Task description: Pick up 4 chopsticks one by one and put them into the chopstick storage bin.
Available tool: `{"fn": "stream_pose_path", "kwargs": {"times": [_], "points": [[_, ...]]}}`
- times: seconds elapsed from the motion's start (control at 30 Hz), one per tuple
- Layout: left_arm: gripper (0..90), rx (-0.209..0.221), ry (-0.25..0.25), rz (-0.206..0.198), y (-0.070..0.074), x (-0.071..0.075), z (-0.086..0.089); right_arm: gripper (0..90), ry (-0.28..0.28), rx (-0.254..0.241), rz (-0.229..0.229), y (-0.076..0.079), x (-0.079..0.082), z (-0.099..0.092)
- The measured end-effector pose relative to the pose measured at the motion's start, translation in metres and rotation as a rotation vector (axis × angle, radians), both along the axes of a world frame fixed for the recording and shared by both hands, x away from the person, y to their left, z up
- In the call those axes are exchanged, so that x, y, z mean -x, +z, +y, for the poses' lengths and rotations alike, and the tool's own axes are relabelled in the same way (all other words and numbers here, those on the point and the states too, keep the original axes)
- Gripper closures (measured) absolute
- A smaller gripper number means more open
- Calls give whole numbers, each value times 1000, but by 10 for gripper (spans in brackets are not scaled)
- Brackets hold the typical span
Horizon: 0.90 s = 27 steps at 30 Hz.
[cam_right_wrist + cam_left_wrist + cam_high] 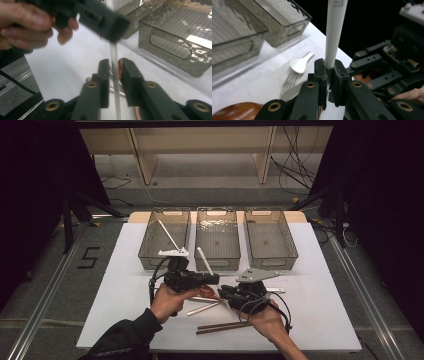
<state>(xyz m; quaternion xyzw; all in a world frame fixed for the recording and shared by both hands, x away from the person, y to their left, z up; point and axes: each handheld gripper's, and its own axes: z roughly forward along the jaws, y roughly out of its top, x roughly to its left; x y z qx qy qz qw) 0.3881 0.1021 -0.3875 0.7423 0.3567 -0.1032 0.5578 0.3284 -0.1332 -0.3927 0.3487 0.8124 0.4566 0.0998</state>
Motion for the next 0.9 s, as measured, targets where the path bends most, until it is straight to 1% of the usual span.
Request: {"fn": "stream_pose_path", "kwargs": {"times": [0.1,0.17,0.2,0.27,0.33,0.43,0.5,0.6,0.7,0.8,0.9], "points": [[833,23,30,13,4,-7,12,665,1,3,5,1,0,-4],[832,33,53,11,8,-12,20,598,3,1,7,2,-1,-7],[832,35,63,10,10,-14,24,559,3,9,21,2,-2,-9],[832,48,87,10,13,-17,31,521,-3,18,28,1,-2,-12],[832,54,105,0,17,-21,39,477,-6,27,38,1,-3,-15],[832,68,142,-14,23,-26,51,428,-11,34,35,2,-4,-18],[832,77,165,-17,26,-28,59,406,-14,39,30,2,-3,-21],[832,84,203,-29,29,-33,71,386,-24,44,36,1,-4,-24],[831,95,240,-32,32,-38,85,367,-26,42,47,1,-4,-28],[831,113,281,-33,36,-42,99,346,-27,45,47,0,-4,-30],[831,116,316,-42,41,-46,111,340,-36,47,50,0,-4,-32]]}}
